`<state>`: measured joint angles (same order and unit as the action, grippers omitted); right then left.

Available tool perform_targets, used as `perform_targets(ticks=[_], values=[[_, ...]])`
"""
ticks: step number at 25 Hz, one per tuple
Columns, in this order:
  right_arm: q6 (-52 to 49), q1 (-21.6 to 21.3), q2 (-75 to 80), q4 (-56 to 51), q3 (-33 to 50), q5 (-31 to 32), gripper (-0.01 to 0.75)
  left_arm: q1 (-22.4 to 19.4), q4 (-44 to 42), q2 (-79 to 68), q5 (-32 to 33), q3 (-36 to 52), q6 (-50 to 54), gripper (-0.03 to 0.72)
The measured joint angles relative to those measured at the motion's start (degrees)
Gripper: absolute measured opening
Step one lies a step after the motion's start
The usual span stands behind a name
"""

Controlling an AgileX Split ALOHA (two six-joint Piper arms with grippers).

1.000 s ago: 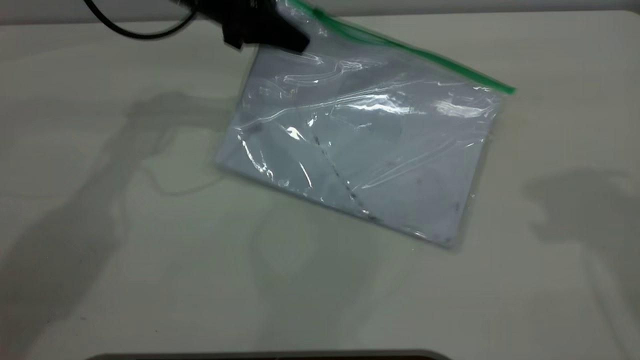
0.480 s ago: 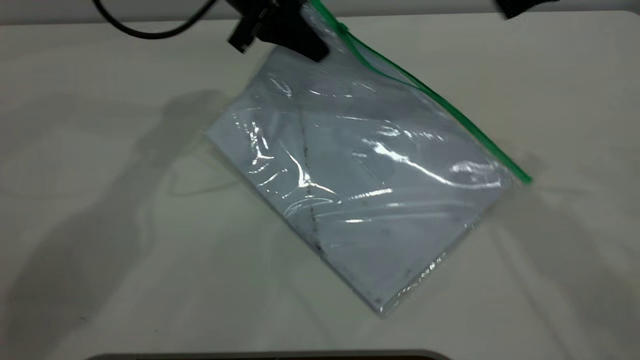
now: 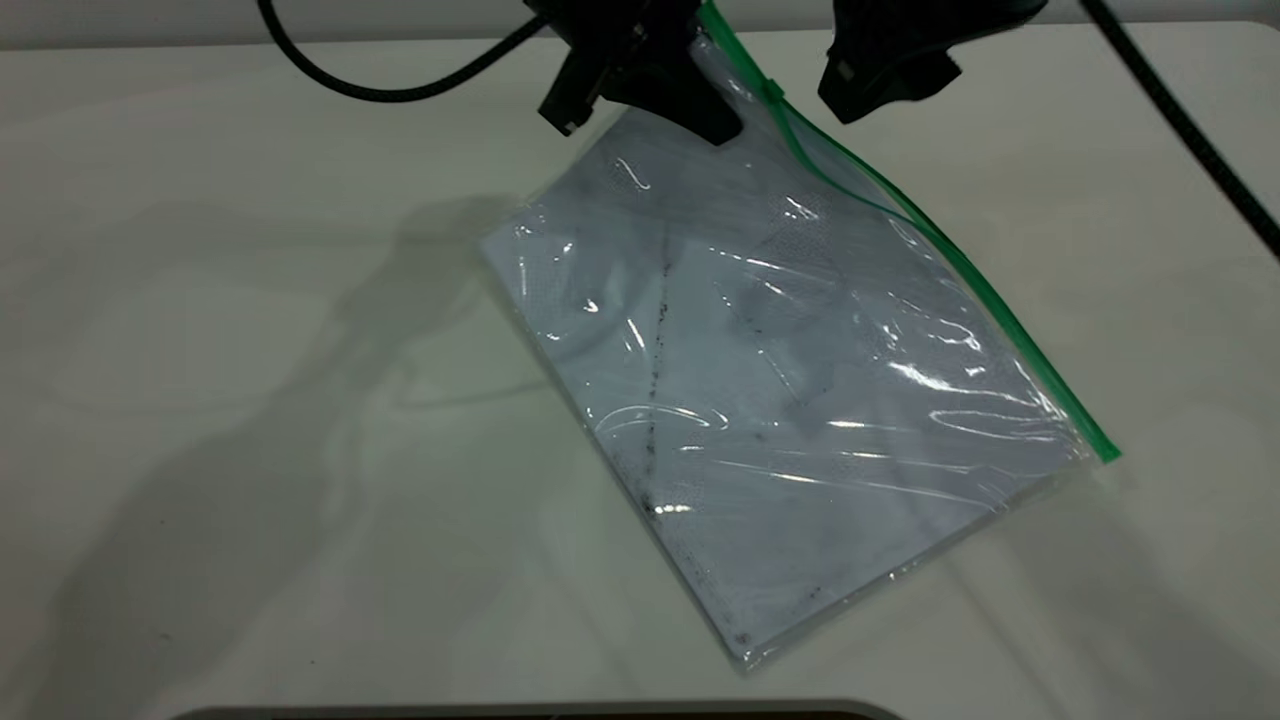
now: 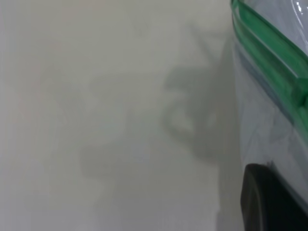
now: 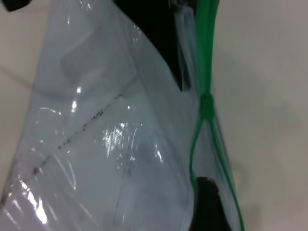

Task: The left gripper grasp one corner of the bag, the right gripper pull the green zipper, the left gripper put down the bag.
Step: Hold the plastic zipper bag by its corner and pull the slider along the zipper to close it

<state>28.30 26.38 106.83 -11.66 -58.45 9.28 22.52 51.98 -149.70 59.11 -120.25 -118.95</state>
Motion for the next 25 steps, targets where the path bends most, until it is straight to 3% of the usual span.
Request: perform_targets(ticks=[7, 20, 25], values=[[0.00, 0.40, 2.09, -0.19, -0.01, -3.99, 0.542, 0.77, 0.00, 0.00, -1.24, 0.00, -1.40, 0.053], [-0.06, 2.25, 2.15, -0.43, -0.05, -4.45, 0.542, 2.78, 1.74, 0.00, -3.06, 0.00, -2.06, 0.053], [-0.16, 2.25, 2.20, -0.67, -0.05, -4.47, 0.501, 3.31, 2.20, 0.00, -3.06, 0.00, -2.12, 0.053]])
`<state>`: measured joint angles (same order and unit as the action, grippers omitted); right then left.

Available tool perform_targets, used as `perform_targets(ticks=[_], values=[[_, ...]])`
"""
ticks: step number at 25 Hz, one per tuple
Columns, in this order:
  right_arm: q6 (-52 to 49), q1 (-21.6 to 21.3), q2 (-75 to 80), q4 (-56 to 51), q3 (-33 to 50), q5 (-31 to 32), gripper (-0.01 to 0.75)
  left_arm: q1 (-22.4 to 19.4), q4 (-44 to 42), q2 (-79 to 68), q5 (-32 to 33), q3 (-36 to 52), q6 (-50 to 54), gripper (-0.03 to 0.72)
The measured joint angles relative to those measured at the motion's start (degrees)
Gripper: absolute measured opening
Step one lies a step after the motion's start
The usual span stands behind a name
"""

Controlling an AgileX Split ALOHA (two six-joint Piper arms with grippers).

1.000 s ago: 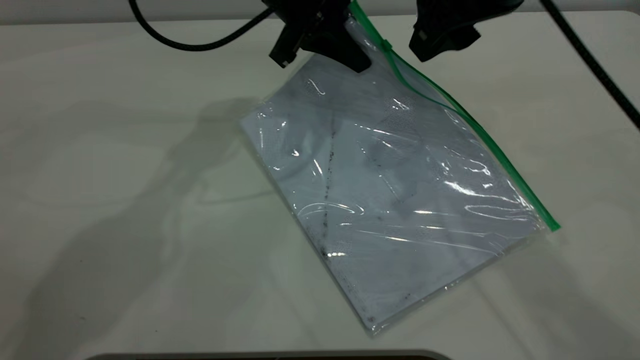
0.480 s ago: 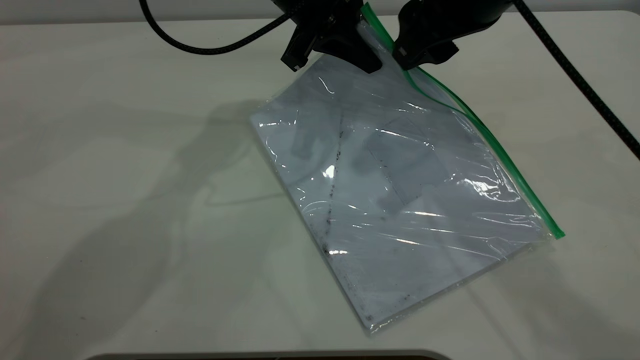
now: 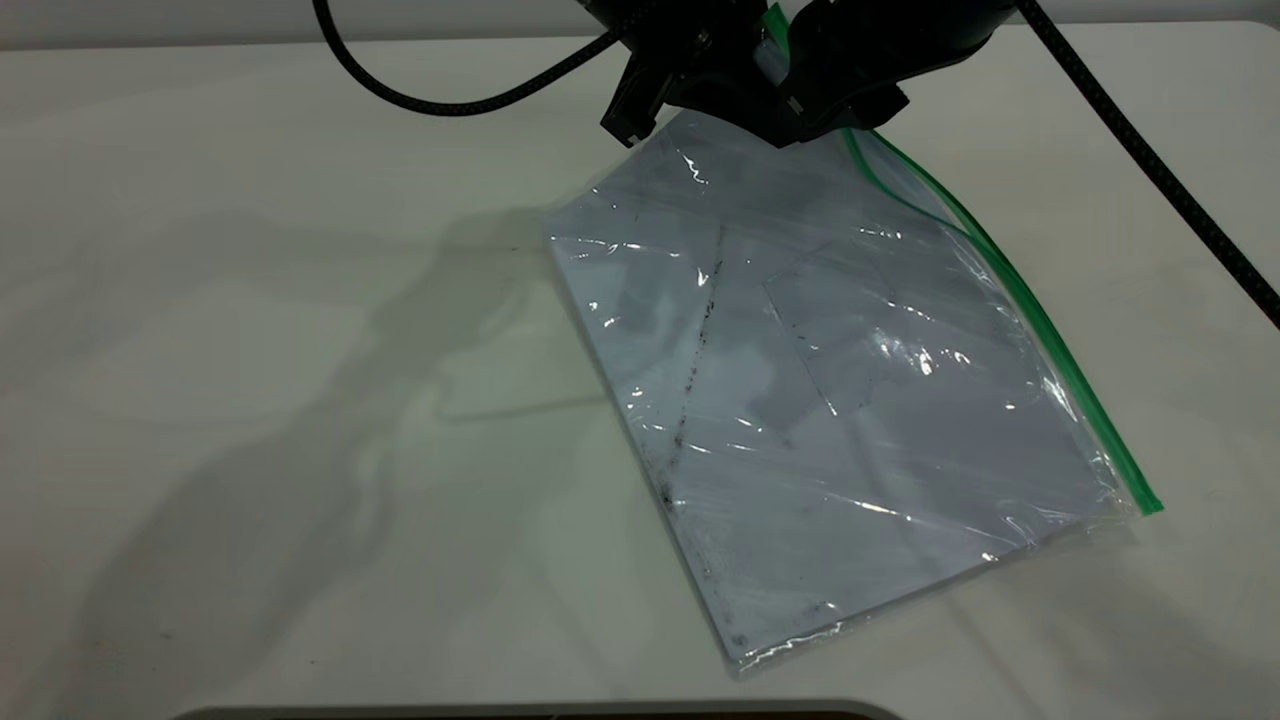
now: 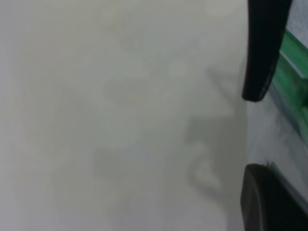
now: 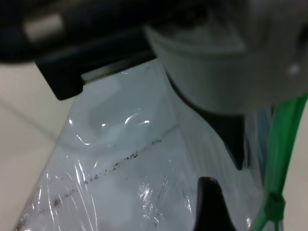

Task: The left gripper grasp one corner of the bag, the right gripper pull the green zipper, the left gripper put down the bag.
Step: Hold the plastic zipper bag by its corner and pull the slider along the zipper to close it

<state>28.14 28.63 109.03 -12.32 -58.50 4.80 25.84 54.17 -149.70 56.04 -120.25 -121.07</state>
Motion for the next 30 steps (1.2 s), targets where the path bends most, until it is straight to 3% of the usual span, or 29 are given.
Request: perform_targets(ticks=[10, 17, 25, 30], values=[[0.00, 0.00, 0.57, -0.18, 0.00, -0.46, 0.350, 0.07, 1.13, 0.00, 0.13, 0.00, -0.05, 0.053], [-0.07, 0.00, 1.10, -0.18, 0.00, -0.96, 0.290, 0.07, 1.92, -0.05, 0.83, 0.00, -0.11, 0.053], [-0.07, -0.06, 1.10, -0.18, 0.00, -1.04, 0.058, 0.07, 1.68, -0.05, 1.61, 0.00, 0.05, 0.053], [-0.07, -0.06, 1.10, -0.18, 0.00, -1.04, 0.036, 0.01, 1.56, -0.05, 1.66, 0.00, 1.43, 0.053]])
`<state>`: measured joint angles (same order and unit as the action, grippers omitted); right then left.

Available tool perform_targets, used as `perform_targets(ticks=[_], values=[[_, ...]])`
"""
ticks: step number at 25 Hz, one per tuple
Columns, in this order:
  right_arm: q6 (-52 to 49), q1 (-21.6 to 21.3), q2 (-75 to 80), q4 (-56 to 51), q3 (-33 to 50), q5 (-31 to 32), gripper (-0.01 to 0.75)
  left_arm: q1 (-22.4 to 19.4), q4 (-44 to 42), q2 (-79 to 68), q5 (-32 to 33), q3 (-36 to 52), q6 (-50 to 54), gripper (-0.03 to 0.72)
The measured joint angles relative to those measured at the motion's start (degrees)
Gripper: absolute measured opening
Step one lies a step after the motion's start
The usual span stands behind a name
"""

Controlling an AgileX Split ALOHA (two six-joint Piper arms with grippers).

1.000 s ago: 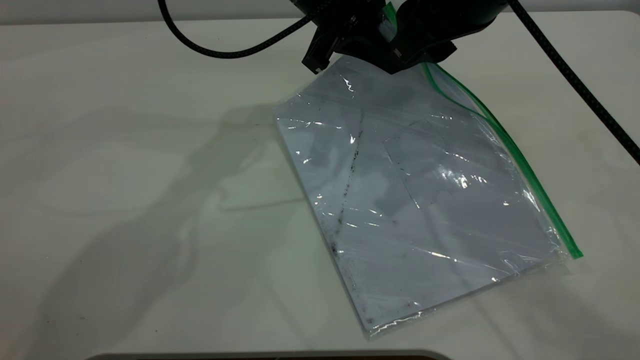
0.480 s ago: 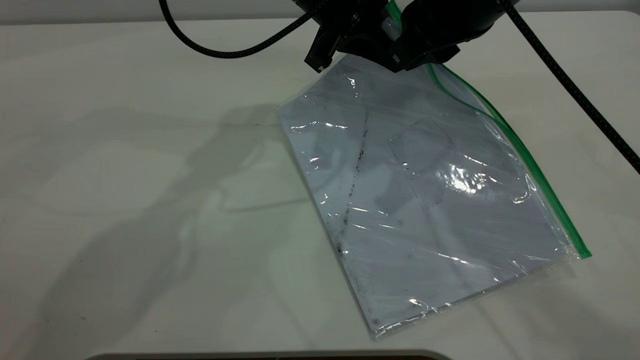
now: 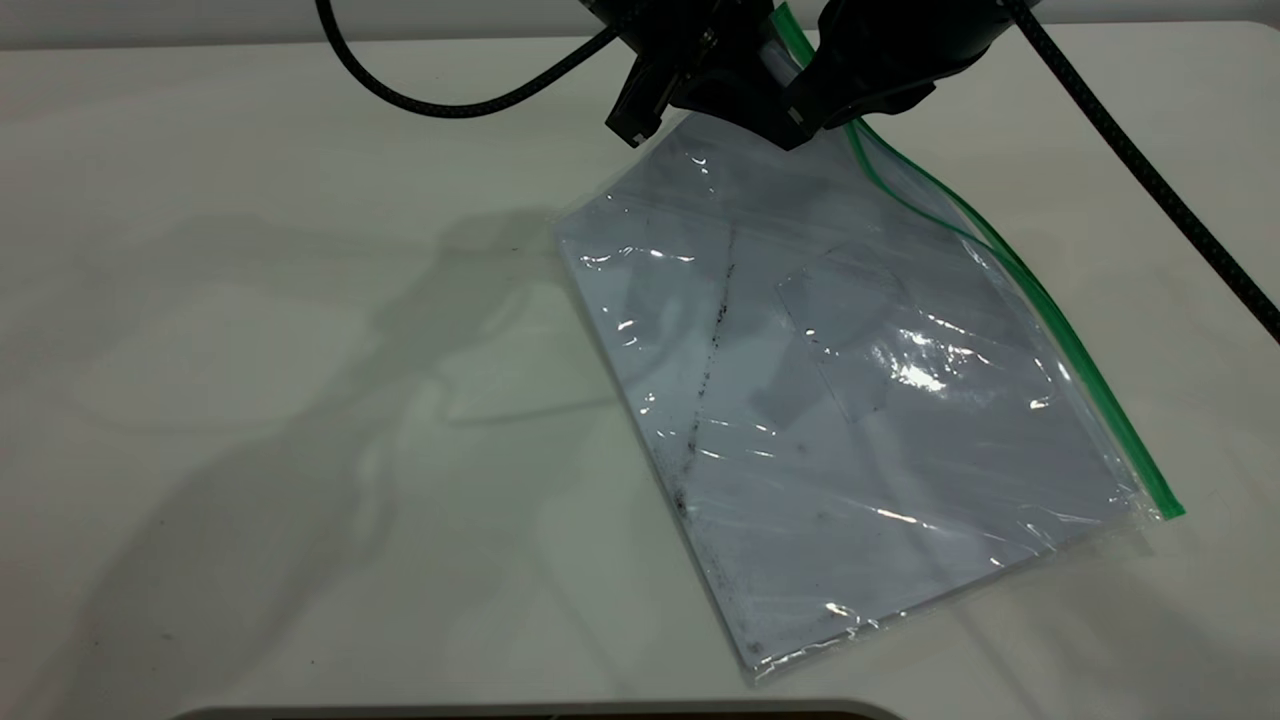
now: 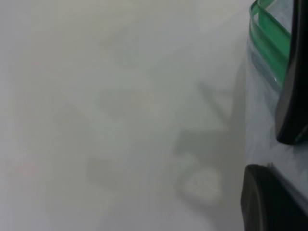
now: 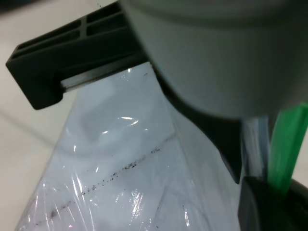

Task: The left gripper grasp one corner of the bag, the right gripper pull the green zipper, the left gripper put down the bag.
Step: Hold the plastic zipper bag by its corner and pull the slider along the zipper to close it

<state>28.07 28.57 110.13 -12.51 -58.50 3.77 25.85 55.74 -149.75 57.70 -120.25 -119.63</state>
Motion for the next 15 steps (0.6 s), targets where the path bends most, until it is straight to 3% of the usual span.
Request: perform_targets(ticks=[15], values=[[0.05, 0.06, -0.05, 0.00, -0.85, -1.54, 0.036, -2.18, -1.80, 2.94, 1.69, 0.13, 3.56, 0.052]])
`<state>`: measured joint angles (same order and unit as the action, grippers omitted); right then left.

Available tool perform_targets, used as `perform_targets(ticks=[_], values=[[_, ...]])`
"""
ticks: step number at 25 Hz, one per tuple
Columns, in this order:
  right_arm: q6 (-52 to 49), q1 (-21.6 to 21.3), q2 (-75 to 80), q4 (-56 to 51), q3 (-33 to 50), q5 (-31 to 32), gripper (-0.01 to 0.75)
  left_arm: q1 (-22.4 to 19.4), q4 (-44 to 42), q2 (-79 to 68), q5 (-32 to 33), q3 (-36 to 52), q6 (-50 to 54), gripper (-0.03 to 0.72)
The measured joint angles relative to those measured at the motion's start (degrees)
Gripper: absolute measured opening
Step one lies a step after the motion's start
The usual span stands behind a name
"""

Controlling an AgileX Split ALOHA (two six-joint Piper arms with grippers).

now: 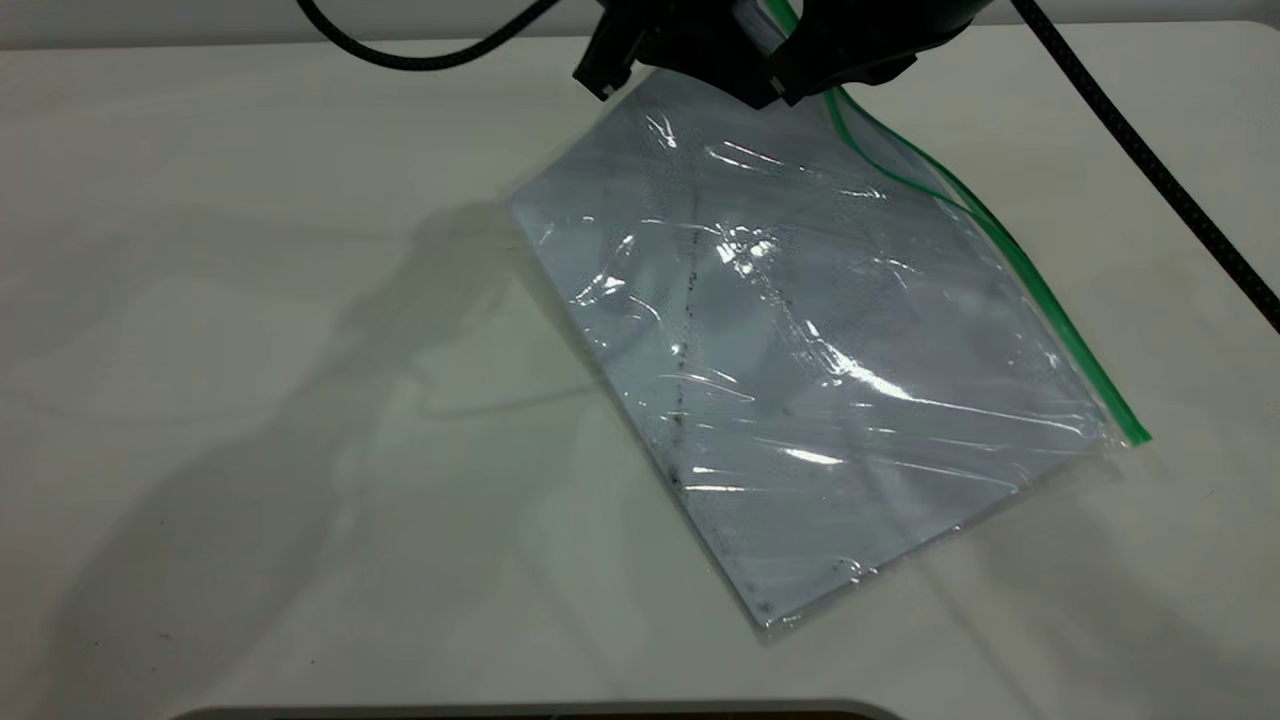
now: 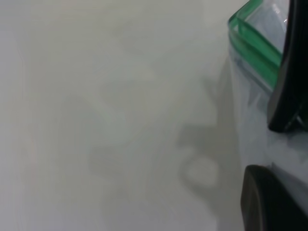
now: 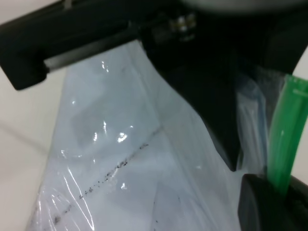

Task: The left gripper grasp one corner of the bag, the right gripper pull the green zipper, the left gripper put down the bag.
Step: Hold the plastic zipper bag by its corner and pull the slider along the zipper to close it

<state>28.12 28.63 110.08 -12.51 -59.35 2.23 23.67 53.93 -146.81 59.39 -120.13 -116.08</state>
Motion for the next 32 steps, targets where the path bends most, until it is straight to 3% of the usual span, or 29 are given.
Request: perform_targets(ticks=[21, 32], values=[[0.00, -2.40, 0.00, -0.30, -0.21, 2.66, 0.043, -0.59, 1.74, 0.53, 0.64, 0.00, 1.23, 0.052], [0.00, -2.41, 1.10, -0.40, -0.42, 1.28, 0.048, -0.80, -4.14, 1.65, 2.82, -3.37, 8.95, 0.052]])
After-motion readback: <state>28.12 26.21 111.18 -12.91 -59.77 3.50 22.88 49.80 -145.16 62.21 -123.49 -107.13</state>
